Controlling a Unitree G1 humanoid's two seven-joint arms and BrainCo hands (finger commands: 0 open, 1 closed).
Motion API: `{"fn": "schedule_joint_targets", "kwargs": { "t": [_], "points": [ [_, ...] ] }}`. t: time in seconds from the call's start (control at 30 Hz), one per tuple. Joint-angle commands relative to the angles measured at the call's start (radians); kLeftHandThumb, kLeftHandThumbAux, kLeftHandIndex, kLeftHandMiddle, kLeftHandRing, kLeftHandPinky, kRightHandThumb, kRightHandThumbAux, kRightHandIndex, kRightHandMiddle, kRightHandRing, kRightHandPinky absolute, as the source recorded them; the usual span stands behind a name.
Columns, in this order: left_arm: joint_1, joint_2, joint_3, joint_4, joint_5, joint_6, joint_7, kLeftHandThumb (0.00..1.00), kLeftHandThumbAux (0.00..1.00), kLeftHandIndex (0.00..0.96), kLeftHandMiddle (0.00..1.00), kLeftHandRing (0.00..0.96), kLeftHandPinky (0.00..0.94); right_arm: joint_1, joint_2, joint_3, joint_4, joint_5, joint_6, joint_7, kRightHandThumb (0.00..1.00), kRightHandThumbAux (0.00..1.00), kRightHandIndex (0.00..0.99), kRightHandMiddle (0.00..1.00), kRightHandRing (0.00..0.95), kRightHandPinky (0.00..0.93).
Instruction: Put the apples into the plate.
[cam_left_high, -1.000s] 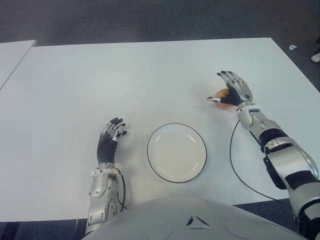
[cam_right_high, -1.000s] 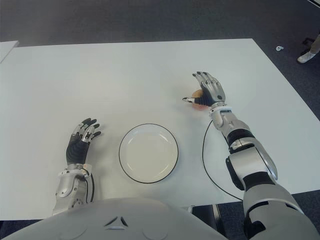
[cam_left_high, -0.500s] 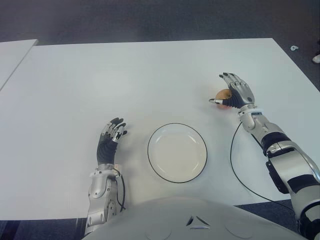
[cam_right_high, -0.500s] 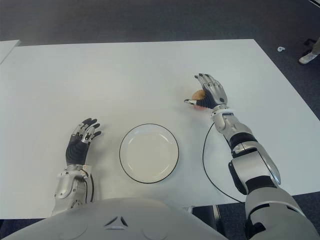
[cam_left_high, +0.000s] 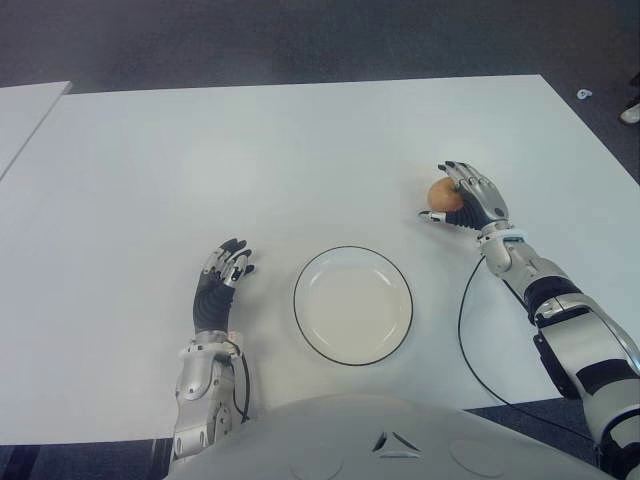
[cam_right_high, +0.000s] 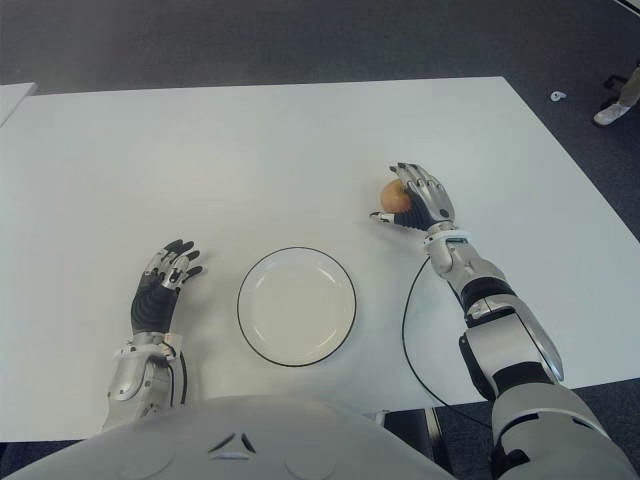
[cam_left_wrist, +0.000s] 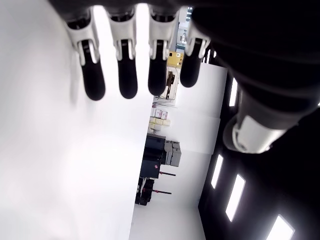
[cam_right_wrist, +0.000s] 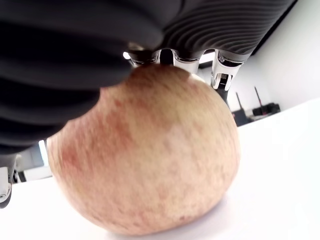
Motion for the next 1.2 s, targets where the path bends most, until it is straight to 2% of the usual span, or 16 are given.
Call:
{"fn": "schedule_joint_targets", "kwargs": {
  "t": [0.03,0.27,0.67,0.97,1.2],
  "points": [
    [0.010,-0.002,0.001,0.008,-0.008,-0.017,-0.007,0.390,0.568,0.219,0.220,0.243,0.281,0.007,0.020,-0.001,0.039,0.015,0.032,0.021,0.409,0.454,0.007,0.054,0.037,0.024],
    [0.026,-0.008,-0.003,-0.023,0.012,0.014,0.019,0.378,0.568,0.213,0.217,0.243,0.287,0.010,0.046,0.006,0.093,0.013,0.060,-0.005,0.408,0.448,0.014,0.065,0.047,0.057],
    [0.040,-0.004,-0.002,-0.042,0.013,0.015,0.012,0.376,0.580,0.218,0.224,0.249,0.297,0.026,0.060,0.017,0.107,0.022,0.071,-0.013,0.414,0.421,0.022,0.093,0.066,0.075],
    [0.053,-0.003,-0.002,-0.061,0.029,0.030,0.020,0.381,0.579,0.228,0.224,0.248,0.286,0.020,0.071,0.010,0.129,0.044,0.087,0.026,0.440,0.427,0.025,0.096,0.066,0.061],
    [0.063,-0.007,-0.005,-0.065,0.028,0.018,0.016,0.371,0.578,0.226,0.220,0.241,0.279,-0.025,0.084,0.016,0.159,0.049,0.125,0.086,0.459,0.436,0.027,0.092,0.066,0.072]
  ]
}}
